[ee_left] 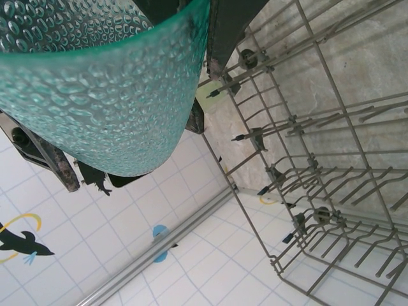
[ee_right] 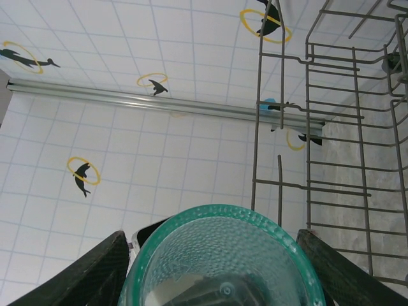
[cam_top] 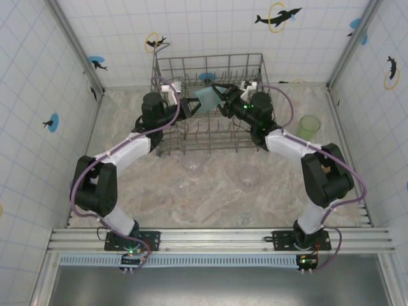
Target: Load the cups into the dish rack
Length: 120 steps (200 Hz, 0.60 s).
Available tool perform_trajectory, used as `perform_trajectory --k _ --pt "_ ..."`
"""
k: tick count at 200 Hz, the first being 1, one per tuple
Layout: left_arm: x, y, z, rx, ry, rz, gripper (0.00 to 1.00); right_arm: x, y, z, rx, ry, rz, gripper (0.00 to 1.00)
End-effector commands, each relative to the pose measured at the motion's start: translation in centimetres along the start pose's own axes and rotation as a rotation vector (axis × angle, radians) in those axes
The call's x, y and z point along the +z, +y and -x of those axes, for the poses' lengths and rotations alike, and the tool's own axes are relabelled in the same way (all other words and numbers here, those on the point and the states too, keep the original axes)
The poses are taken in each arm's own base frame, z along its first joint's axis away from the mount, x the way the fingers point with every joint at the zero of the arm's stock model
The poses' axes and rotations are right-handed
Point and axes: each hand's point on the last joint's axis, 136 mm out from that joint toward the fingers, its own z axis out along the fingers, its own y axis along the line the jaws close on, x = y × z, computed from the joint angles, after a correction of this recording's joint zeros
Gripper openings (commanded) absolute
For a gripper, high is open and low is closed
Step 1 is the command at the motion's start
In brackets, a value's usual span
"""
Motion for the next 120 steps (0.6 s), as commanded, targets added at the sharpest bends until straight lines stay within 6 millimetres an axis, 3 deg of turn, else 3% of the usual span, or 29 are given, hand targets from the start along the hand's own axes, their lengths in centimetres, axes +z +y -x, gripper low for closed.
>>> perform_trajectory --k 1,17,52,120 --pt "0.2 -0.2 -0.5 -0.01 0.024 -0.016 0.0 0.0 2.4 -0.2 -0.029 -0.015 0.083 0.46" --pt "0.2 -0.1 -0.6 -0.012 0.028 -0.006 0.0 -0.1 2.3 -0.2 -0.028 -0.019 0.082 0.42" --pt "0.0 -0.2 -0.6 -0.007 0.049 0.015 0.29 -0.5 2.4 0.6 -0.037 -0.04 0.072 0.39" --pt "-1.6 -1.4 -0.4 0.049 0.056 0.062 0.56 0.0 2.5 2.8 -0.095 -0.089 0.006 0.37"
